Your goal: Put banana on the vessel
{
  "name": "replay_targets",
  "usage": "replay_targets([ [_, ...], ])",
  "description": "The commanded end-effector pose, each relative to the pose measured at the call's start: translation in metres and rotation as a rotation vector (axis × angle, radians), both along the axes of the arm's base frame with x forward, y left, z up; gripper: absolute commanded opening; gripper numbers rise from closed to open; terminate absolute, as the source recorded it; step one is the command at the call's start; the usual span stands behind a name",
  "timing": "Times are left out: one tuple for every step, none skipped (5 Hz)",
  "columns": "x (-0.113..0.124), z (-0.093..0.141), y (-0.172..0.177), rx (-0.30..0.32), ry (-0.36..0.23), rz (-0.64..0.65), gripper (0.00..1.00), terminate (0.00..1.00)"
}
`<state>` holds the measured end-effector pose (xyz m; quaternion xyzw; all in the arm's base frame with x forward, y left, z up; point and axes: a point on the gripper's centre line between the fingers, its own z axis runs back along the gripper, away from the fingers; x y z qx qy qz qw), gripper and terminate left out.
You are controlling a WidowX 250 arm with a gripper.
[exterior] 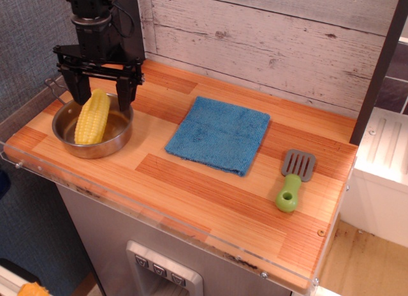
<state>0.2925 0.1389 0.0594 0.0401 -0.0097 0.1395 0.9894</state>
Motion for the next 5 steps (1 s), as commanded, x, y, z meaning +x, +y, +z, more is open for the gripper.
replay_targets([
  [0.0,0.032,-0.034,-0.028,-0.082,-0.08,1.0,0.0],
  [0.001,0.032,-0.055,-0.071,-0.08,-0.179,1.0,0.0],
  [0.004,0.03,-0.07,-0.068,-0.076,-0.24,1.0,0.0],
  [0.004,0.03,-0.07,-0.068,-0.076,-0.24,1.0,0.0],
  [0.004,0.03,-0.07,-0.068,-0.076,-0.24,1.0,1.0],
])
